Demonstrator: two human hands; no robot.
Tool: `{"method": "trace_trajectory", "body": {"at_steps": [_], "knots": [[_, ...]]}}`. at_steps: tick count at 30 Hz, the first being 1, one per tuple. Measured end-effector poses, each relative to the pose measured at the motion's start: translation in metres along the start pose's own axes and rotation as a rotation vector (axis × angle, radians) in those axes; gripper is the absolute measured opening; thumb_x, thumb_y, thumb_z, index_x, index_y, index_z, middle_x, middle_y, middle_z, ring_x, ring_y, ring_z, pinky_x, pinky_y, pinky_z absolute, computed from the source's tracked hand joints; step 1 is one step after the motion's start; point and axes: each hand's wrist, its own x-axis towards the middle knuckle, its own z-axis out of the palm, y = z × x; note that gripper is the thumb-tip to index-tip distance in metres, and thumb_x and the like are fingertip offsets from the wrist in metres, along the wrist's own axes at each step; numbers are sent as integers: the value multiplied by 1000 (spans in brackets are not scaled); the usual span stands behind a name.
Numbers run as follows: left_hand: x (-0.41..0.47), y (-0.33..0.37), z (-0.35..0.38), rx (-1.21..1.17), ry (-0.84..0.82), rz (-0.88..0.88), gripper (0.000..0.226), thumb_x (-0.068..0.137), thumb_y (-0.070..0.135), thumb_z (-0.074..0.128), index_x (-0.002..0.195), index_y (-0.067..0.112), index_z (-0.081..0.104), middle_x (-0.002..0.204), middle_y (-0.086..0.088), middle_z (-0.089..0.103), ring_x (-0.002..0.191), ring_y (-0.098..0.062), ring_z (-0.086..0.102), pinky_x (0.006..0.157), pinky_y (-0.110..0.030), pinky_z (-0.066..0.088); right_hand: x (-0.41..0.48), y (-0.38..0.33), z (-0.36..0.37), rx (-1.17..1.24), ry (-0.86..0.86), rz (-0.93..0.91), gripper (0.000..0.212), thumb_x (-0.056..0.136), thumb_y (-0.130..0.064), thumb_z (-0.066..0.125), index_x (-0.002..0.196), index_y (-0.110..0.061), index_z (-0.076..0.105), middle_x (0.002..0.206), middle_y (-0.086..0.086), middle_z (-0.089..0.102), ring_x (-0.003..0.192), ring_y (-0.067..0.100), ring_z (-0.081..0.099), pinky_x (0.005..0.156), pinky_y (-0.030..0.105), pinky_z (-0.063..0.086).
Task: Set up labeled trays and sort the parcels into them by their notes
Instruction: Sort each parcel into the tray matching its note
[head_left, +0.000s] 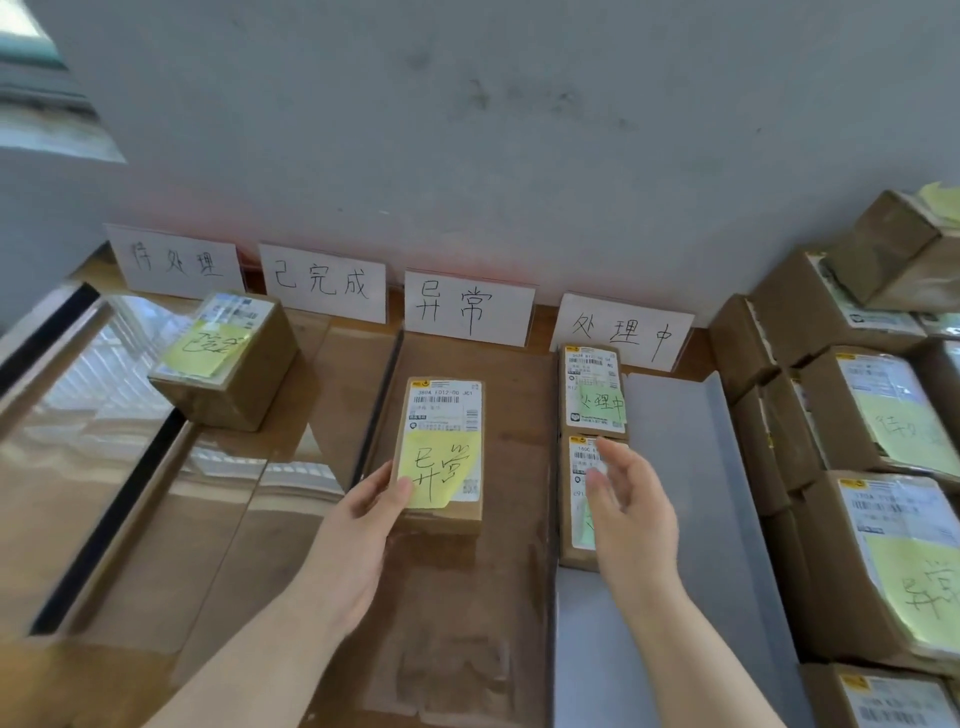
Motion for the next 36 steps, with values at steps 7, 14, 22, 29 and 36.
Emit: {"method": "trace_trajectory", "body": {"at_steps": [7, 14, 22, 29, 36], "knots": [[4, 11, -41, 262, -112, 145, 48, 89, 35, 62, 136, 30, 51, 115, 15, 68, 110, -2, 61, 100, -32, 47, -47, -39, 98, 49, -288, 86, 39, 89, -40, 61, 123, -43, 43, 111, -28, 58, 102, -10, 55, 87, 14, 46], [40, 9, -86, 950, -127, 290, 50, 97, 42, 45, 145, 29, 38, 136, 5, 45, 129, -10, 38, 108, -25, 29, -65, -32, 144, -14, -185, 179, 61, 89, -4, 56, 140, -33, 38, 112, -21, 55, 106, 0, 53, 88, 16, 44], [61, 13, -88, 995, -140, 365, 53, 92, 25, 60, 141, 23, 40, 135, 8, 55, 122, -7, 50, 95, -15, 36, -48, -18, 167, -73, -156, 218, 67, 90, 0, 51, 145, -34, 32, 134, -14, 52, 116, 3, 48, 86, 13, 41], [101, 35, -64, 1019, -86, 406, 52, 95, 22, 56, 144, 21, 39, 138, 4, 50, 121, -10, 48, 89, -9, 29, 26, -30, 175, -114, -234, 206, 49, 97, -9, 47, 138, -35, 42, 143, -10, 46, 127, 7, 43, 67, 1, 40], [146, 50, -43, 998, -23, 381, 44, 95, 16, 53, 139, 15, 48, 134, -1, 55, 119, -15, 53, 96, -20, 39, 78, -30, 189, -186, -243, 109, 20, 96, -20, 51, 103, -38, 49, 146, -3, 44, 131, 15, 44, 103, 30, 43]]}}
